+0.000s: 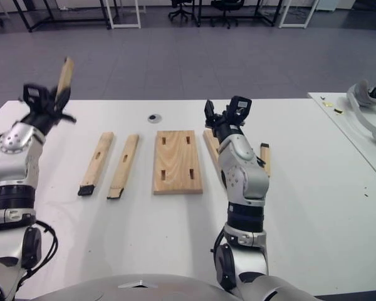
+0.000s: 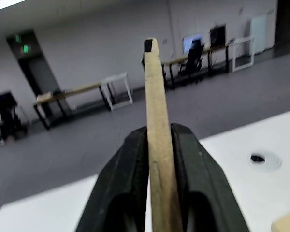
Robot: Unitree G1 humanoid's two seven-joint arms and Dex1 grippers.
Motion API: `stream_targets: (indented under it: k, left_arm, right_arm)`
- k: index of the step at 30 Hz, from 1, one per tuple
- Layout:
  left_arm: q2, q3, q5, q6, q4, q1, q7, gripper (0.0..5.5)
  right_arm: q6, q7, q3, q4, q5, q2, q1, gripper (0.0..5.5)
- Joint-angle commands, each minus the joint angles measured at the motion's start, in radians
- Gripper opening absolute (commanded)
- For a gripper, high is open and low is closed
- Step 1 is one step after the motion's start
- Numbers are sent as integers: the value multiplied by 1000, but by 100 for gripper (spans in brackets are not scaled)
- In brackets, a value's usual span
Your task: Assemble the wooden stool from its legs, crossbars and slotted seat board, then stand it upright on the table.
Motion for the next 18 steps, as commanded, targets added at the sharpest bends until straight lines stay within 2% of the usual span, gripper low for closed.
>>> stream_targets:
  k: [1, 4, 7, 13, 18]
  left_arm:
    - [-172, -94, -240, 88, -211, -8, -144, 57]
    - [-236, -99, -445, 258, -300, 22, -207, 57]
    - [-231, -107, -490, 326, -318, 23, -242, 57]
    - [-231, -178, -484, 397, -386, 52, -300, 57]
    - [-209, -247, -284, 250, -376, 55, -289, 38]
  right_arm:
    - [78, 70, -85, -74, 308, 64, -143, 338]
    - [180, 164, -138, -92, 605, 29, -200, 338]
    - [260, 244, -135, -104, 762, -58, -215, 338]
    - [277, 230, -84, -67, 804, -108, -213, 338]
    - [262, 190, -57, -39, 791, -108, -196, 338]
